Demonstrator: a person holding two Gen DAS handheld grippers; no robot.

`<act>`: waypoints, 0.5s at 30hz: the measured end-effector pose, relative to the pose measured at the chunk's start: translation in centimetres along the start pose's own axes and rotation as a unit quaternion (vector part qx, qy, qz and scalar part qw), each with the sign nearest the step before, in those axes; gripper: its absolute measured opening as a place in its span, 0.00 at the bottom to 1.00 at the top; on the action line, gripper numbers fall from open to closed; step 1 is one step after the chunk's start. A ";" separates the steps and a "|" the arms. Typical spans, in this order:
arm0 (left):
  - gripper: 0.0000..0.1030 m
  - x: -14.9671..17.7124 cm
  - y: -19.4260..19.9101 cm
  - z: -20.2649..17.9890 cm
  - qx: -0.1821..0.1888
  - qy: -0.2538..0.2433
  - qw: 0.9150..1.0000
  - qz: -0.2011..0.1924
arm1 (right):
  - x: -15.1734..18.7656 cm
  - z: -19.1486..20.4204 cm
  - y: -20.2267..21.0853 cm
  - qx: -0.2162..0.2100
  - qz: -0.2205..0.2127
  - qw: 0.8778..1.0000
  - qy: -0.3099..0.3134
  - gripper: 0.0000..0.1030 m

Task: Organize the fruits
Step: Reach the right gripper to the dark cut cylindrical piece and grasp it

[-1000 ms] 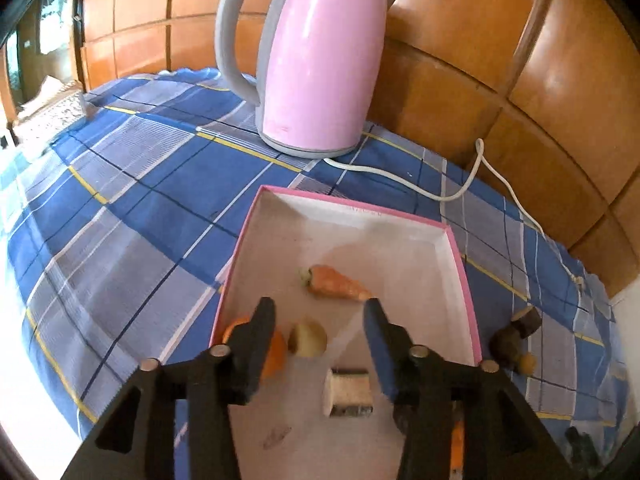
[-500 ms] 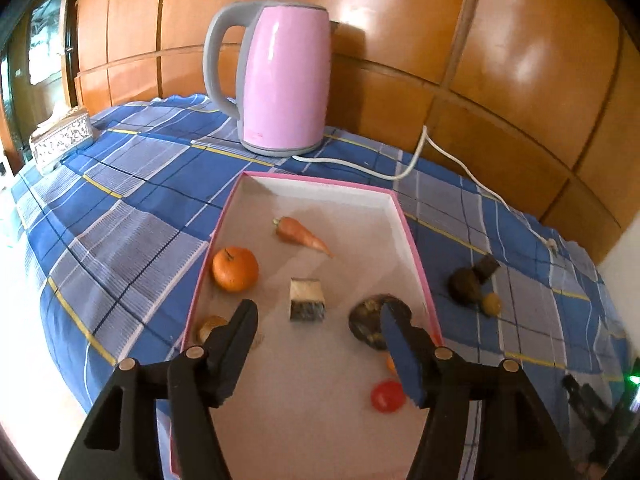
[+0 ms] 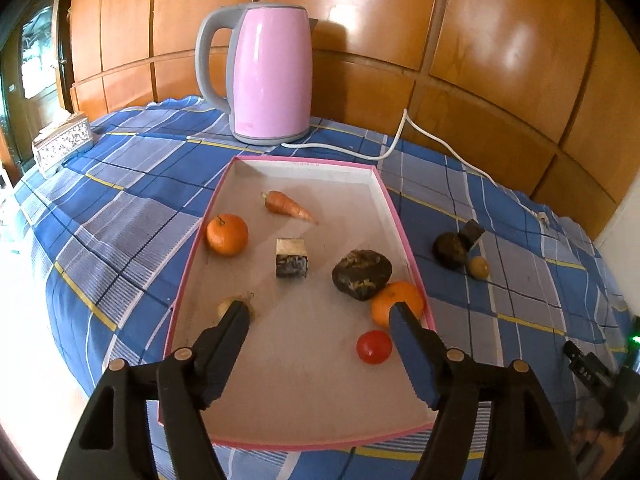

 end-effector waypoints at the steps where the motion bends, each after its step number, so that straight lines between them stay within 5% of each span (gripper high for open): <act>1: 0.72 0.1 0.0 0.0 0.001 0.000 1.000 0.001 | 0.0 -0.1 0.0 0.001 0.001 1.000 -0.001 0.76; 15: 0.80 1.0 0.2 1.0 -0.012 0.007 1.000 -0.003 | 0.0 -0.1 -0.1 0.001 0.003 1.000 -0.002 0.76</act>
Point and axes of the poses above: each gripper's, at about its wrist camera, not at the fingertips, and y roughly against the way its jaws point, z to its left, x to its underside, the point moved 7 cm from there along -y, roughly the way its jaws point, and after that the axes turned 5 degrees about -z, right-handed, at the moved point
